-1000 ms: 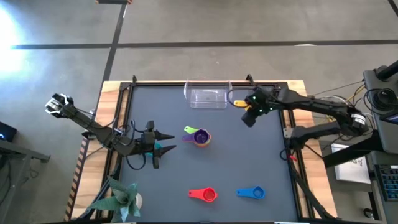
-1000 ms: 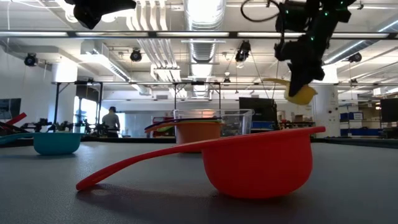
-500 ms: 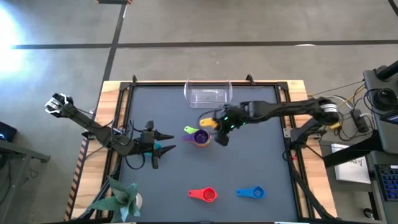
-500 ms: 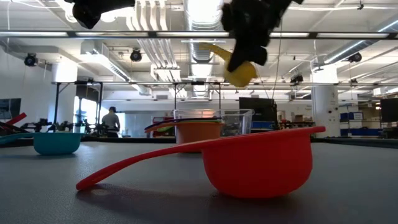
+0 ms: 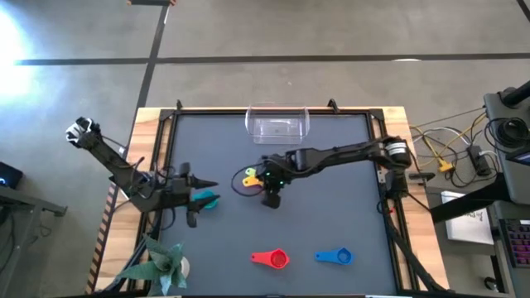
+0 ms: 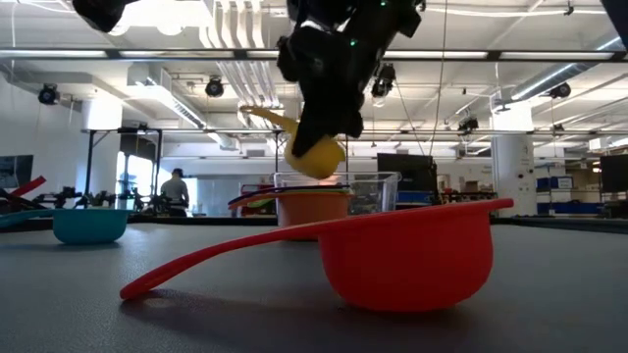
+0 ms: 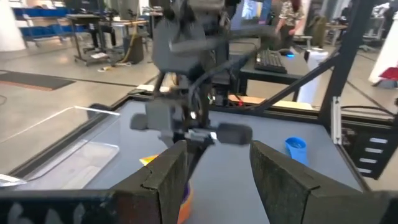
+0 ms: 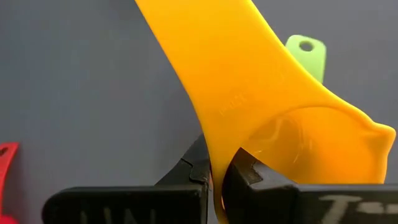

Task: Nest measuring cups in basket
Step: Stack the yellow measuring cup on top of the purple measuring cup, then stack the light blue measuring cup on top of the yellow measuring cup

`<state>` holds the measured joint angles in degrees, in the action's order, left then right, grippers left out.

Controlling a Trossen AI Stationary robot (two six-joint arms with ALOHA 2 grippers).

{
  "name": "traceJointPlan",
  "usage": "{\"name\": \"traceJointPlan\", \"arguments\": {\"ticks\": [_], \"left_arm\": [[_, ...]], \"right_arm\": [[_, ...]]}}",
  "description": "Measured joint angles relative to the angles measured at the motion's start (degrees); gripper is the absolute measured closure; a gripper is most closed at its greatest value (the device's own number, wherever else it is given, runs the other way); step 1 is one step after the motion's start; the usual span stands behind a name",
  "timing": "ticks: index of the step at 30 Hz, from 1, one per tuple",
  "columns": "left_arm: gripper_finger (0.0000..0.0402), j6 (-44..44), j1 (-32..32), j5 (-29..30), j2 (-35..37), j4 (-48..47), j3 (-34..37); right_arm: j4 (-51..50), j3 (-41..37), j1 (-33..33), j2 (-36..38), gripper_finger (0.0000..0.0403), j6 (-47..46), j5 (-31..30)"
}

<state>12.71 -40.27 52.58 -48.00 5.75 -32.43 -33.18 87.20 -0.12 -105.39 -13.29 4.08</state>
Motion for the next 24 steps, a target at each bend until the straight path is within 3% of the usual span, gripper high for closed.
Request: {"name": "traceJointPlan", "arguments": {"ticks": [12, 24], "left_arm": [[0.0242, -0.41, -0.63, 1.50, 1.53, 0.00, 0.72], [0.0242, -0.32, -0.63, 1.48, 1.34, -0.24, 0.75]], "right_arm": [[-1.22, 1.55, -1.00, -3.99, 0.0365, -2.81, 0.47], [-4.30, 2.51, -1.40, -1.17, 0.0249, -0.42, 0.43]]}}
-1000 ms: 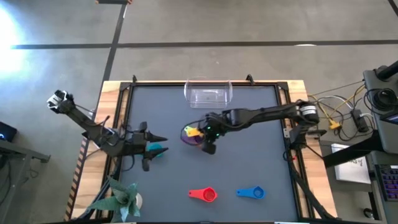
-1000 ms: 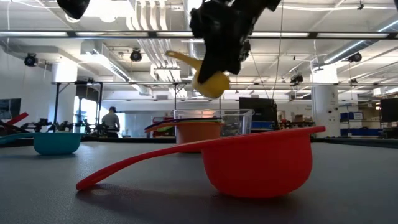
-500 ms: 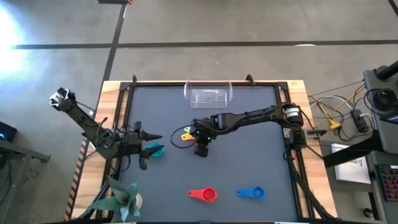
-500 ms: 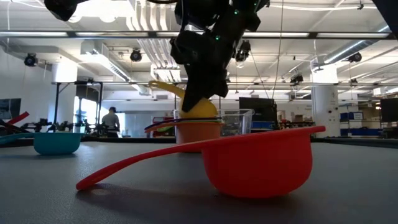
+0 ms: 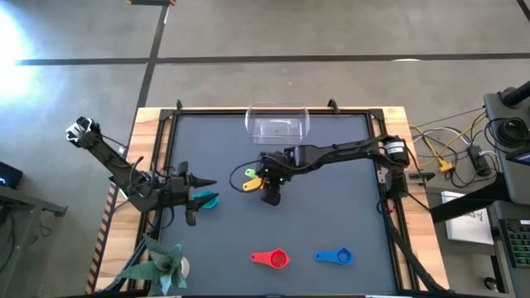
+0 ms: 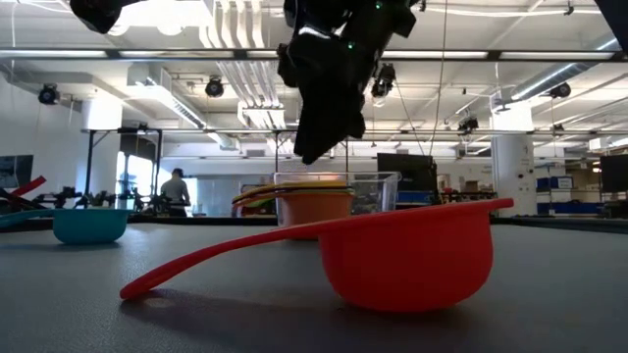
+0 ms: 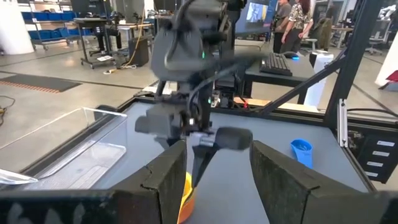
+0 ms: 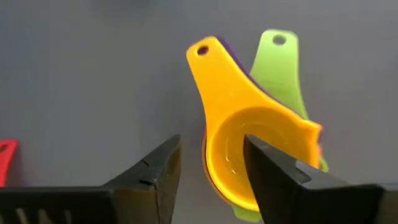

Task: Nest measuring cups in basket
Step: Stack the light blue measuring cup on top of the yellow measuring cup

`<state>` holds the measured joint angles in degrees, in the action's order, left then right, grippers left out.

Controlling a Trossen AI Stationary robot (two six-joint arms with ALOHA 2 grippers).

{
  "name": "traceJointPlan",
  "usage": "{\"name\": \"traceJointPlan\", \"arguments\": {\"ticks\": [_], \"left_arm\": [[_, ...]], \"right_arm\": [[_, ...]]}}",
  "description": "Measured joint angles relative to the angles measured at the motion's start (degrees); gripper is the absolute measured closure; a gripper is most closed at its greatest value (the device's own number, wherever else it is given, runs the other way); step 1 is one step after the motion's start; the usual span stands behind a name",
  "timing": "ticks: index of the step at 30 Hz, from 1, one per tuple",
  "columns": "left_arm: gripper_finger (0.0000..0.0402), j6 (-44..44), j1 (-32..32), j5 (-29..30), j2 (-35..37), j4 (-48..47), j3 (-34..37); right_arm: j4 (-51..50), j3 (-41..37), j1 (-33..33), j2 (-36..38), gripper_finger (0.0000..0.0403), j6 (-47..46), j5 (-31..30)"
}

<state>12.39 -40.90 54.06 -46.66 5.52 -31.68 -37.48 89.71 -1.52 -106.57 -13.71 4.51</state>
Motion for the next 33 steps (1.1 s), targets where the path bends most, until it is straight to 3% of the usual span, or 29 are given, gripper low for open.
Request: {"name": "traceJointPlan", "arguments": {"ticks": [5, 11, 25, 28, 33], "left_arm": [[0.0242, 0.11, 0.02, 0.00, -0.19, -0.02, 0.00], [0.0242, 0.76, 0.02, -0.01, -0.28, -0.05, 0.00], [0.0242, -3.85, 0.35, 5.22, 1.03, -1.81, -1.93], [0.0242, -0.82, 0.92, 5.21, 2.34, -8.99, -4.71], [0.0242, 16.12, 4.45, 0.41, 3.02, -33.88, -12.52]], "right_arm": [[0.06, -0.94, 0.00, 4.49, 0.0225, 0.97, -0.50], [5.68, -8.00, 1.57, 12.04, 0.0227, 2.45, -6.01], [48.89, -37.98, 3.63, 29.89, 0.0245, 10.50, -6.16], [55.39, -41.47, 3.65, 31.47, 0.0247, 12.14, -6.02], [58.59, -45.87, 3.65, 34.31, 0.0247, 13.64, -6.07]]}}
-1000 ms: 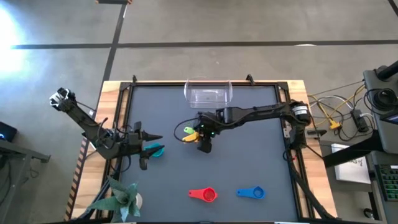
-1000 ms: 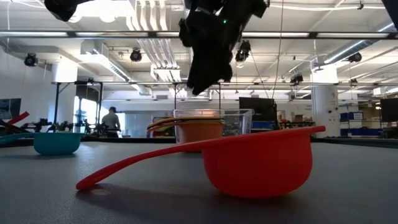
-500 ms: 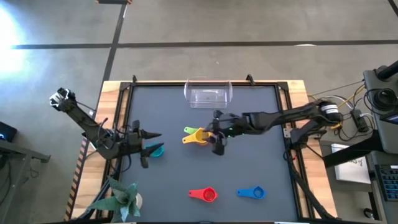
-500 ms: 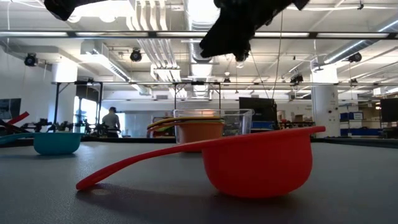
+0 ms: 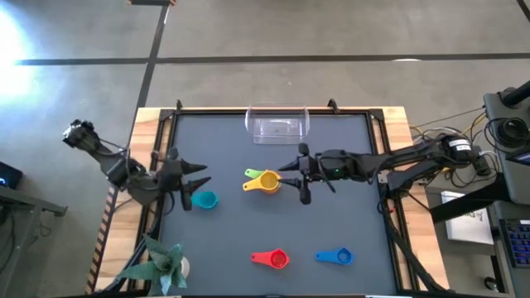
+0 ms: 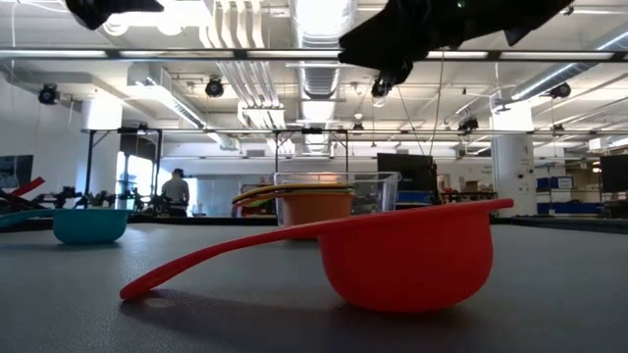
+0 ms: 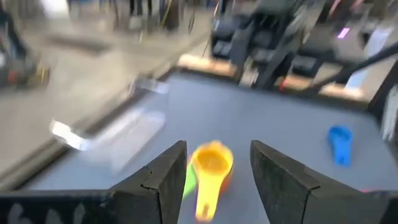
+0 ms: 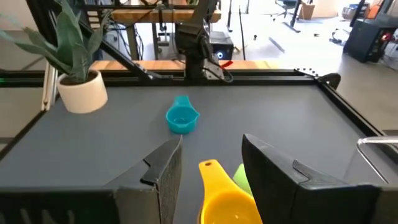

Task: Nest measuring cups in basket
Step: Stack the light blue measuring cup on top of the yellow measuring cup

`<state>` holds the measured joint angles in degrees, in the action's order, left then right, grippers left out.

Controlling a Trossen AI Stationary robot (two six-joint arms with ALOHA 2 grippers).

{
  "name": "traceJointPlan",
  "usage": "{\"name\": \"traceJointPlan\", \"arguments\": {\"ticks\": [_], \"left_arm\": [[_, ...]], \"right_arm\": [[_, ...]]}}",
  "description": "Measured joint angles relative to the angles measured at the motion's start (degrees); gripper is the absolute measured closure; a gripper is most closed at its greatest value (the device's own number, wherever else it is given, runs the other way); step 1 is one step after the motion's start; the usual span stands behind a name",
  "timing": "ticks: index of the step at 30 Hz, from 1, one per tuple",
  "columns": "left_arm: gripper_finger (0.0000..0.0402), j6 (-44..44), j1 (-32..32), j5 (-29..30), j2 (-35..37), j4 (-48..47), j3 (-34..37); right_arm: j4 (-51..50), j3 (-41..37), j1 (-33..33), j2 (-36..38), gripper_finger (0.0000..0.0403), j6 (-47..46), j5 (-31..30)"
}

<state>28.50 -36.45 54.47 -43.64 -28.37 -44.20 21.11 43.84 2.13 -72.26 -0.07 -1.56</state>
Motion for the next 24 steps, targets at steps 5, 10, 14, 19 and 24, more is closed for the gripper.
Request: {"name": "traceJointPlan", "arguments": {"ticks": [5, 10, 14, 19, 24], "left_arm": [[0.0242, 16.95, 3.16, -7.92, -2.41, -22.79, -6.24], [0.0242, 26.29, 5.14, -17.11, -5.48, -34.11, -7.41], [0.0242, 26.44, 8.24, -27.38, -8.02, -36.12, -5.60], [0.0242, 22.07, 13.62, -34.13, -10.25, -34.77, -2.13], [0.0242, 15.14, 20.55, -41.79, -11.88, -29.65, 2.62]], "right_arm": [[0.48, -3.26, 0.00, 2.92, 0.0250, 0.20, -0.02], [0.66, -5.32, -0.02, 6.87, 0.0257, 0.21, -0.02], [0.59, -6.31, -0.04, 9.24, 0.0259, 0.20, -0.07], [0.47, -6.85, -0.04, 10.26, 0.0258, -0.15, -0.09], [0.23, -6.88, -0.18, 9.47, 0.0258, -1.39, -0.11]]}}
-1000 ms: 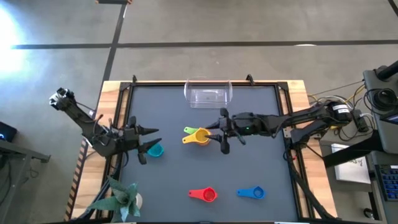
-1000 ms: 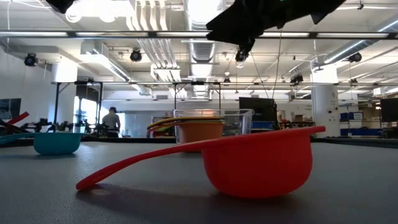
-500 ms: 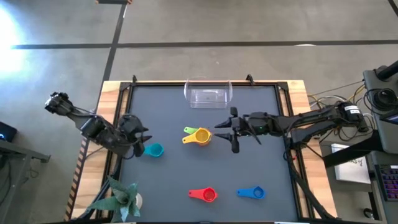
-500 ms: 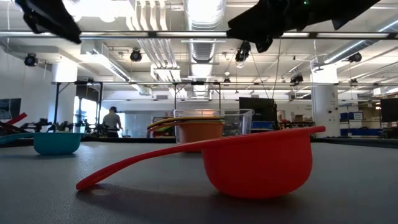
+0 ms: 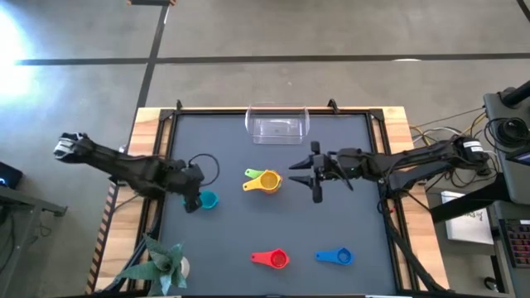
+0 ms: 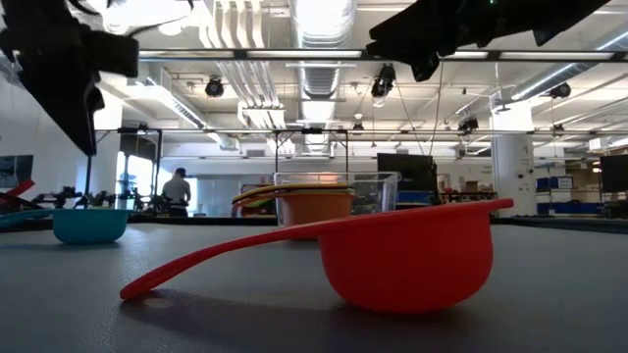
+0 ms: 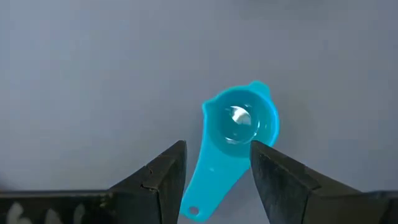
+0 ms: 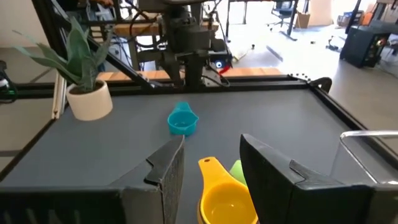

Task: Nest measuring cups in basket
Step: Stack the light blue measuring cup on top of the yellow measuring cup

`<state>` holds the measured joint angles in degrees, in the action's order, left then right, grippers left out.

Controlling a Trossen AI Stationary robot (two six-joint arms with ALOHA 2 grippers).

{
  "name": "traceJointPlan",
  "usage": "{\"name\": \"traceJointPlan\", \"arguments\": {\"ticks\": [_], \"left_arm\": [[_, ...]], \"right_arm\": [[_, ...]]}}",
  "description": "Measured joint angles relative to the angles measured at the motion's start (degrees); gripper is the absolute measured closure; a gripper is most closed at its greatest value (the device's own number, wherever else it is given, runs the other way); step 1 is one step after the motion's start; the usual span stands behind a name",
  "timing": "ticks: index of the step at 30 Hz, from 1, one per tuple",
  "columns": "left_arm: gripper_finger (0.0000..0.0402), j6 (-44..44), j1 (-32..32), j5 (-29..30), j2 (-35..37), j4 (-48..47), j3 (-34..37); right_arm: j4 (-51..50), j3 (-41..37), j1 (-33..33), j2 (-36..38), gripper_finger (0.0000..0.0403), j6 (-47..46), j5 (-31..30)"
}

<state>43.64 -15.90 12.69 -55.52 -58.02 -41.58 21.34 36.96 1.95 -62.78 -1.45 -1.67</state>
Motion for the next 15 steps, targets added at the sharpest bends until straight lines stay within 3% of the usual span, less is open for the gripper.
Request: {"name": "traceJointPlan", "arguments": {"ticks": [8, 15], "left_arm": [[0.0242, -10.11, 9.25, -6.48, -4.06, 8.59, 5.29], [0.0242, -13.87, 12.85, -9.72, -9.40, 12.92, 8.37]], "right_arm": [[0.05, 0.17, -0.21, -1.43, 0.0261, -0.03, 0.02], [-0.02, 0.17, -0.21, -1.42, 0.0262, 0.02, 0.02]]}}
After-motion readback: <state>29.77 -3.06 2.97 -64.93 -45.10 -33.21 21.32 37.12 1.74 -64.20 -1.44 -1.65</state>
